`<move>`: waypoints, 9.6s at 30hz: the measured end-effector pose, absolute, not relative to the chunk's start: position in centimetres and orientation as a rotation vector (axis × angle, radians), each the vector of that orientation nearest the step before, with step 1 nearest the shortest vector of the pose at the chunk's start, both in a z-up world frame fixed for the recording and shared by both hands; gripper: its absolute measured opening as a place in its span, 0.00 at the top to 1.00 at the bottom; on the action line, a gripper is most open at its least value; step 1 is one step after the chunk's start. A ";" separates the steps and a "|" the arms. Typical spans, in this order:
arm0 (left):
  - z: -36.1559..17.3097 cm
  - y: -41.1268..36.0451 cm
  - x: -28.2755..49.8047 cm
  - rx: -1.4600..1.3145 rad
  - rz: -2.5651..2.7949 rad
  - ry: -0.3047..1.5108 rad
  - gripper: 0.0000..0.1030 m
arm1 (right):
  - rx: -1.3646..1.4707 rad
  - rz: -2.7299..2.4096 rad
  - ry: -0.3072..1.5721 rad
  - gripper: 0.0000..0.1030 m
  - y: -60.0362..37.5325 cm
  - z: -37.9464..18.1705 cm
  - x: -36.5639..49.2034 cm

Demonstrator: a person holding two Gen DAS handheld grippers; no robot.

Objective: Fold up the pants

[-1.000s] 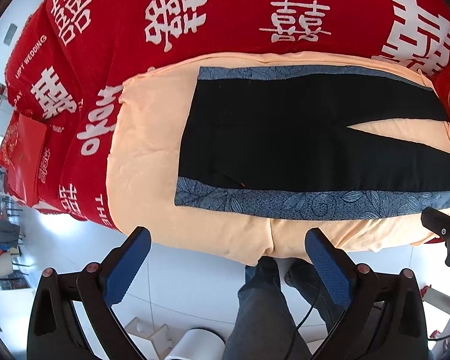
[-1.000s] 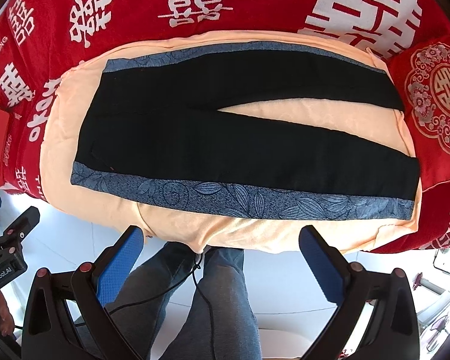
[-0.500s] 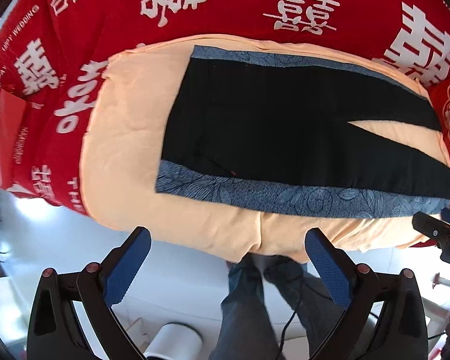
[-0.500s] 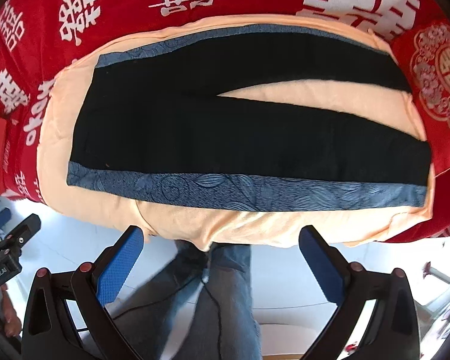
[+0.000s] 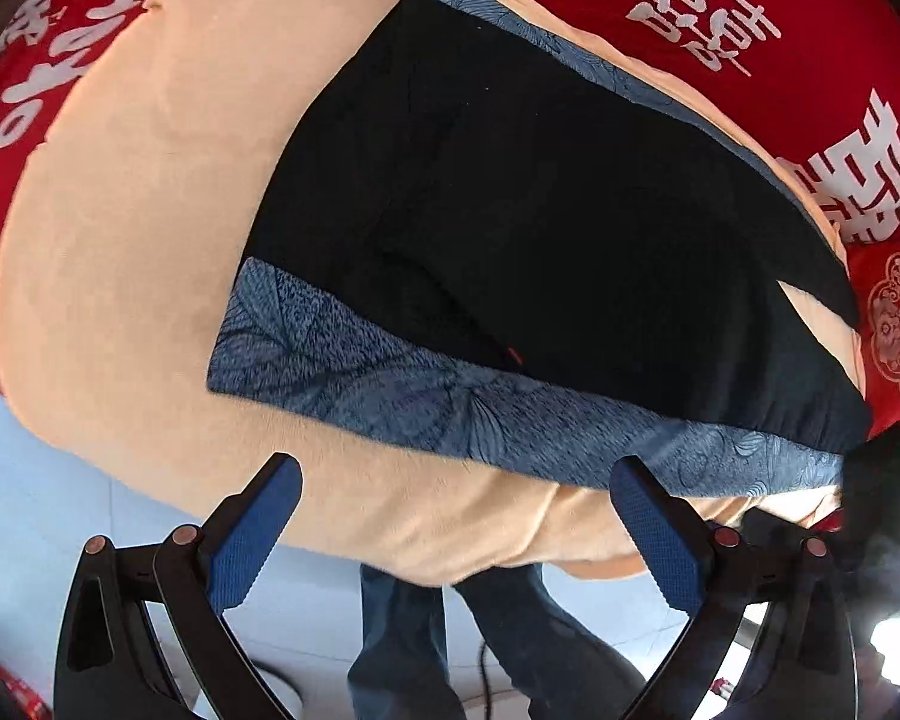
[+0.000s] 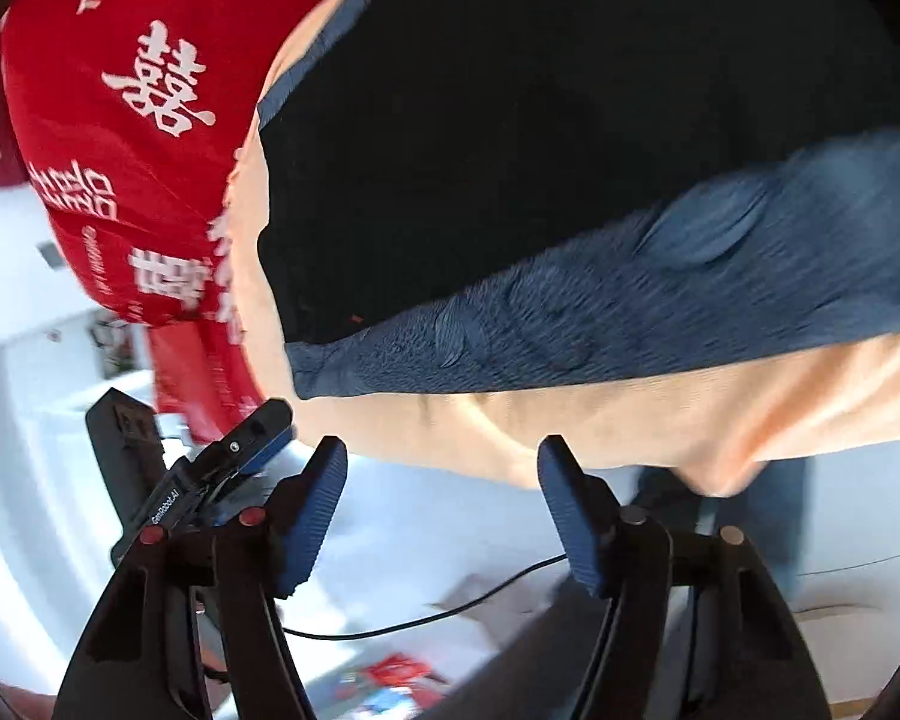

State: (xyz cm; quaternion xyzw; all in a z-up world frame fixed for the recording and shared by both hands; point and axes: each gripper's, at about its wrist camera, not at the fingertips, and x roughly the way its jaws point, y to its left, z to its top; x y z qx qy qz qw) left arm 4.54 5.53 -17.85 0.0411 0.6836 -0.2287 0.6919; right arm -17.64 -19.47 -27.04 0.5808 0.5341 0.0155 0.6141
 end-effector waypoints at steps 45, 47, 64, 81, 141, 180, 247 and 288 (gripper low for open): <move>-15.8 3.6 8.6 -0.030 -0.584 1.451 0.73 | 1.613 -0.052 0.751 0.90 -24.9 -26.4 -21.6; -13.4 2.5 9.9 -0.035 -0.593 1.417 0.73 | 1.523 -0.026 0.775 0.90 -26.6 -23.5 -19.9; -17.7 -11.5 28.3 0.158 -0.332 1.247 0.54 | 1.132 0.113 1.228 0.87 -42.1 -26.9 8.5; -19.5 -13.4 23.8 0.333 -0.279 1.316 0.35 | 0.746 0.256 1.320 0.40 -36.8 -22.4 8.8; -19.7 -34.6 -9.2 0.555 -1.026 1.552 0.33 | 1.355 -0.371 1.001 0.65 -44.2 -25.6 -38.5; -17.7 -41.3 3.0 0.495 -0.564 1.314 0.33 | 0.564 -0.454 1.053 0.11 -74.7 -12.6 -11.3; -16.7 -20.0 13.2 0.456 -0.282 1.333 0.27 | 0.830 -0.007 1.274 0.58 -48.7 -20.5 -9.7; -19.5 -10.6 17.7 0.492 -0.382 1.285 0.07 | 1.149 -0.030 1.208 0.58 -33.7 -25.8 -5.6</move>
